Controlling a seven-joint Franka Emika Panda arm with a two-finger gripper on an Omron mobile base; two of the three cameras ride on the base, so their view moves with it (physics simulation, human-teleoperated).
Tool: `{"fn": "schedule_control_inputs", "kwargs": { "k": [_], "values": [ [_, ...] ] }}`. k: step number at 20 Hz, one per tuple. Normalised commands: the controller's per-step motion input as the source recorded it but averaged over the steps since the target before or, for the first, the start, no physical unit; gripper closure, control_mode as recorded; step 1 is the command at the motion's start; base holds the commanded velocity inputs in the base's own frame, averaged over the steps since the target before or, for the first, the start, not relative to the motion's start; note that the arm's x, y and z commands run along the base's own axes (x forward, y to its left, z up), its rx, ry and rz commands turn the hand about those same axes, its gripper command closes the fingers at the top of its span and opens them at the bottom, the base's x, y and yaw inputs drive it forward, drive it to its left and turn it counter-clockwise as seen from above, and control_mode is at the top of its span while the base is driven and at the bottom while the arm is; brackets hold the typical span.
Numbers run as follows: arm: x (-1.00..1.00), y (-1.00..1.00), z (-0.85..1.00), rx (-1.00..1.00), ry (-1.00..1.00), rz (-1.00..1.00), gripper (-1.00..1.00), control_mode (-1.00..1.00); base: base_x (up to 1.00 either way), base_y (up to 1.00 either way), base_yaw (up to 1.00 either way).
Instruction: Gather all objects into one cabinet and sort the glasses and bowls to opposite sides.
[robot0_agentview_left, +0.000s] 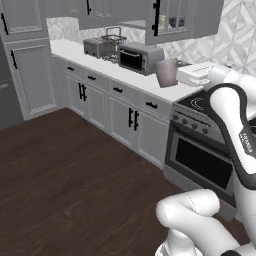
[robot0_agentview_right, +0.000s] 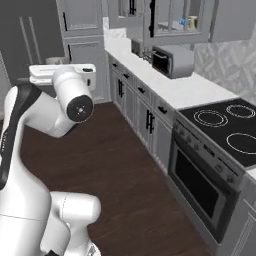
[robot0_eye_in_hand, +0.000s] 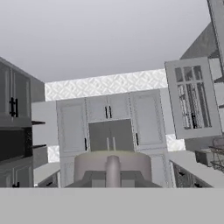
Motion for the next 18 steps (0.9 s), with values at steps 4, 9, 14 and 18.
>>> {"fn": "schedule_control_inputs", "kwargs": {
  "k": [4,9,14,18],
  "values": [
    [0.0,0.0,0.0,0.0,0.0,0.0,1.0,1.0,1.0,0.52,0.22],
    [0.0,0.0,0.0,0.0,0.0,0.0,1.0,1.0,1.0,0.73,0.01],
    [0.0,0.0,0.0,0.0,0.0,0.0,1.0,1.0,1.0,0.72,-0.15],
    [0.0,0.0,0.0,0.0,0.0,0.0,1.0,1.0,1.0,0.67,-0.38]
  ]
}}
